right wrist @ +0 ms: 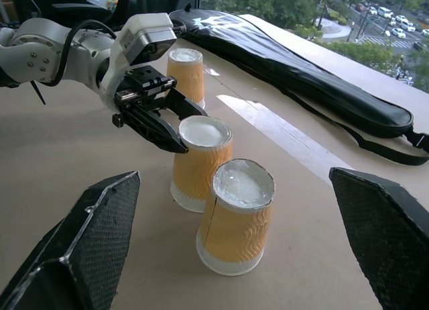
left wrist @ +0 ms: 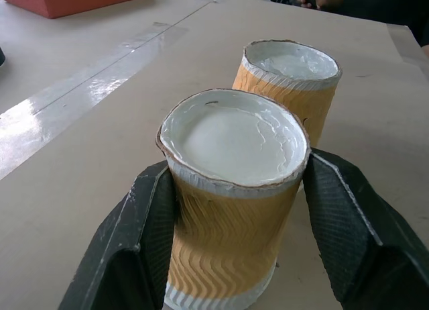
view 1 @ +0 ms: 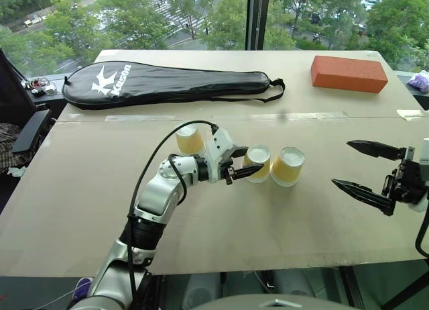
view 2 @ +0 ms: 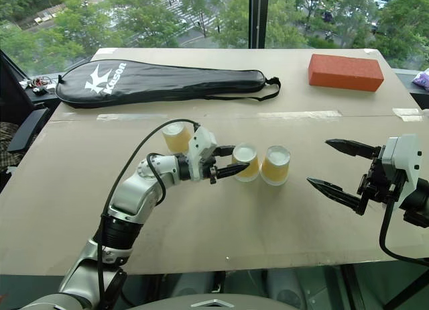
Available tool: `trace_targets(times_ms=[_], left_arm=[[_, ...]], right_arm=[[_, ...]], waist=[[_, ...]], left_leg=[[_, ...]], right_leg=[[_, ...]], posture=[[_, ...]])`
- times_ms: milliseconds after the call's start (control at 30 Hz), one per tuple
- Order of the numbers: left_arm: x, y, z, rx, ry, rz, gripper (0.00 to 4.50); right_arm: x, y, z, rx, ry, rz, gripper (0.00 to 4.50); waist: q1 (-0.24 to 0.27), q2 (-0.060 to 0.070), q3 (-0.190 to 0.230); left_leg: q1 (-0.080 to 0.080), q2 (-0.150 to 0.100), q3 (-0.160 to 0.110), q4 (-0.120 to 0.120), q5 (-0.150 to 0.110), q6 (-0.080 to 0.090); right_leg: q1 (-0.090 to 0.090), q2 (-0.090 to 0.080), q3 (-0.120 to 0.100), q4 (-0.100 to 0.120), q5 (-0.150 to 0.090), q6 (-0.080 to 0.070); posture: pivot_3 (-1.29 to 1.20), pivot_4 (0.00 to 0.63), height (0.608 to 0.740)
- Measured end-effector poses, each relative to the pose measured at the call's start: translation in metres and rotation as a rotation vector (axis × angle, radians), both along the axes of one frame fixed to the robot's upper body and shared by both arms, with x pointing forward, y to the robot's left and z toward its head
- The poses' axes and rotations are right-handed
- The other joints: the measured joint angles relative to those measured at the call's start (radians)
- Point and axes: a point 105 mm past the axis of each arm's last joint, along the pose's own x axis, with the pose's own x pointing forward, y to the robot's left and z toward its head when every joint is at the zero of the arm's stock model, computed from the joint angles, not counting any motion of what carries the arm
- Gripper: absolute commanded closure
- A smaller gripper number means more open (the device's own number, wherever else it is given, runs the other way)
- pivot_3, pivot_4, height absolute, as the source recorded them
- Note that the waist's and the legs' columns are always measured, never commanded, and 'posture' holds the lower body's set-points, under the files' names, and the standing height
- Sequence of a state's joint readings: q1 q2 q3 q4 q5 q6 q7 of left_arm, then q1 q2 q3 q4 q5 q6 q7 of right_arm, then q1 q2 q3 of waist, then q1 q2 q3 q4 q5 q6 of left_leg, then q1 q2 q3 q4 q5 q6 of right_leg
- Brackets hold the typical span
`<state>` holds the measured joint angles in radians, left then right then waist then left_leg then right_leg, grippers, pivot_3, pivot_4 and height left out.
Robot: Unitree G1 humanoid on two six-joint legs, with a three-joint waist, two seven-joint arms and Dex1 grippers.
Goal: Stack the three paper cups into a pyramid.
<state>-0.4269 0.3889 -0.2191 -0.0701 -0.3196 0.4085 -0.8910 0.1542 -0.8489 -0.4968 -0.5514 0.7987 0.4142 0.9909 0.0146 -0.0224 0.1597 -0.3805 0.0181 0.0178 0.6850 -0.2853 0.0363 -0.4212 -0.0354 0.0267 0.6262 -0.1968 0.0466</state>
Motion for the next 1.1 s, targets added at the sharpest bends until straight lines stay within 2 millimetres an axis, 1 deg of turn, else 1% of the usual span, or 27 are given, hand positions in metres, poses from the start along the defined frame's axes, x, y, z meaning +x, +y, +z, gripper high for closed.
trace_targets(times_ms=[33, 67, 200, 233, 300, 400, 467, 500, 533, 567, 633, 667, 700, 733, 867, 1000, 1100], left_arm=[[0.0, 0.002, -0.003, 0.009, 0.017, 0.004, 0.38], [-0.001, 0.002, -0.005, 0.012, 0.027, 0.007, 0.04], [-0.002, 0.007, -0.007, 0.007, 0.032, 0.024, 0.04], [-0.005, 0.011, -0.006, -0.004, 0.031, 0.03, 0.04], [-0.016, 0.027, 0.002, -0.075, 0.033, 0.061, 0.04], [-0.029, 0.063, 0.009, -0.131, 0.004, 0.147, 0.04], [-0.035, 0.084, 0.008, -0.159, -0.011, 0.216, 0.04], [-0.038, 0.102, 0.005, -0.175, -0.008, 0.297, 0.04], [-0.037, 0.117, 0.001, -0.173, -0.003, 0.375, 0.04], [-0.032, 0.139, -0.004, -0.158, 0.0, 0.507, 0.04], [-0.028, 0.154, -0.007, -0.147, 0.002, 0.591, 0.04], [-0.021, 0.189, -0.01, -0.113, -0.007, 0.77, 0.04], [-0.019, 0.189, -0.008, -0.109, -0.009, 0.775, 0.04], [-0.007, 0.18, 0.001, -0.117, -0.031, 0.757, 0.04], [0.005, 0.169, 0.012, -0.123, -0.043, 0.722, 0.04], [0.019, 0.157, 0.012, -0.117, -0.004, 0.661, 0.04], [0.032, 0.151, 0.006, -0.099, 0.035, 0.633, 0.04]], right_arm=[[0.0, 0.0, 0.001, -0.001, -0.003, -0.001, 0.0], [0.0, 0.0, 0.001, -0.002, -0.003, -0.002, 0.0], [0.0, 0.0, 0.001, -0.002, -0.004, -0.001, 0.0], [0.0, 0.0, 0.001, -0.002, -0.004, 0.001, 0.0], [0.001, 0.001, 0.002, 0.001, -0.008, 0.012, 0.0], [0.006, 0.003, 0.002, 0.008, -0.008, 0.032, 0.0], [0.008, 0.005, 0.0, 0.02, 0.0, 0.045, 0.0], [0.01, 0.008, -0.001, 0.029, 0.001, 0.058, 0.0], [0.011, 0.009, -0.003, 0.032, 0.006, 0.064, 0.0], [0.013, 0.01, -0.004, 0.038, 0.009, 0.073, 0.0], [0.014, 0.01, -0.005, 0.043, 0.008, 0.076, 0.0], [0.016, 0.011, -0.007, 0.042, 0.013, 0.084, 0.0], [0.018, 0.012, -0.006, 0.043, 0.01, 0.09, 0.0], [0.021, 0.015, -0.005, 0.041, 0.001, 0.103, 0.0], [0.021, 0.015, -0.007, 0.042, 0.011, 0.109, 0.0], [0.019, 0.012, -0.011, 0.038, 0.027, 0.098, 0.0], [0.014, 0.011, -0.013, 0.029, 0.035, 0.084, 0.0]], waist=[[-0.001, 0.0, 0.0], [-0.001, 0.0, 0.0], [-0.003, 0.0, 0.0], [-0.005, 0.0, 0.0], [-0.01, 0.0, 0.0], [-0.014, 0.0, 0.0], [-0.015, 0.0, 0.0], [-0.015, 0.0, 0.0], [-0.015, 0.0, 0.0], [-0.015, 0.0, 0.0], [-0.012, 0.0, 0.0], [0.002, 0.0, 0.0], [0.004, 0.0, 0.0], [0.009, 0.0, 0.0], [0.001, -0.001, 0.0], [-0.002, 0.0, 0.0], [-0.001, 0.0, 0.0]], left_leg=[[0.0, 0.0, 0.0, 0.0, 0.0, 0.0], [0.0, 0.0, 0.0, 0.0, 0.0, 0.0], [0.0, 0.0, 0.0, 0.0, 0.0, 0.0], [0.0, 0.001, -0.001, 0.0, 0.0, 0.0], [0.0, 0.004, -0.002, -0.001, 0.0, 0.0], [0.001, 0.005, -0.003, -0.001, 0.0, 0.0], [0.001, 0.005, -0.002, -0.001, 0.0, 0.0], [0.001, 0.005, -0.003, -0.001, 0.0, 0.0], [0.001, 0.005, -0.003, -0.001, 0.0, 0.0], [0.001, 0.005, -0.003, -0.001, 0.0, 0.0], [0.001, 0.004, -0.003, -0.001, 0.0, 0.0], [0.0, 0.004, -0.001, -0.001, 0.0, 0.0], [0.0, 0.003, -0.001, -0.001, 0.0, 0.0], [-0.001, 0.003, 0.0, 0.0, 0.0, 0.0], [-0.001, 0.002, 0.0, -0.001, 0.0, 0.0], [0.0, 0.002, -0.001, -0.001, 0.0, 0.0], [0.0, 0.002, -0.001, -0.001, 0.0, 0.0]], right_leg=[[0.0, 0.0, 0.0, 0.0, 0.0, 0.0], [0.0, 0.0, 0.0, 0.0, 0.0, 0.0], [0.0, 0.0, 0.0, 0.0, 0.0, 0.0], [-0.001, 0.0, 0.0, 0.0, 0.001, -0.001], [-0.001, 0.001, 0.0, 0.0, 0.001, -0.001], [-0.001, 0.001, 0.0, 0.0, 0.0, 0.0], [-0.001, 0.0, 0.0, 0.0, 0.0, 0.0], [-0.001, 0.0, 0.0, 0.0, 0.0, 0.0], [-0.001, 0.0, 0.0, 0.0, -0.001, 0.001], [-0.001, 0.0, 0.0, 0.0, -0.001, 0.001], [-0.001, 0.0, 0.0, 0.0, -0.001, 0.001], [0.0, -0.001, -0.001, 0.0, 0.0, 0.0], [0.0, -0.002, -0.001, 0.0, 0.0, 0.0], [0.0, -0.003, -0.002, -0.001, 0.001, -0.002], [-0.001, -0.002, -0.001, -0.001, 0.001, -0.002], [-0.001, 0.0, -0.002, 0.0, 0.001, -0.002], [-0.001, 0.0, -0.003, 0.001, 0.001, -0.002]], posture=[[0.0, 0.15, 0.74], [0.0, 0.15, 0.74], [0.0, 0.15, 0.74], [0.0, 0.15, 0.74], [0.0, 0.15, 0.74], [0.0, 0.15, 0.74], [0.0, 0.15, 0.74], [0.0, 0.15, 0.74], [0.0, 0.15, 0.74], [0.0, 0.15, 0.74], [0.0, 0.15, 0.74], [0.0, 0.15, 0.74], [0.0, 0.15, 0.74], [0.0, 0.15, 0.74], [0.0, 0.15, 0.74], [0.0, 0.15, 0.74], [0.0, 0.15, 0.74]])
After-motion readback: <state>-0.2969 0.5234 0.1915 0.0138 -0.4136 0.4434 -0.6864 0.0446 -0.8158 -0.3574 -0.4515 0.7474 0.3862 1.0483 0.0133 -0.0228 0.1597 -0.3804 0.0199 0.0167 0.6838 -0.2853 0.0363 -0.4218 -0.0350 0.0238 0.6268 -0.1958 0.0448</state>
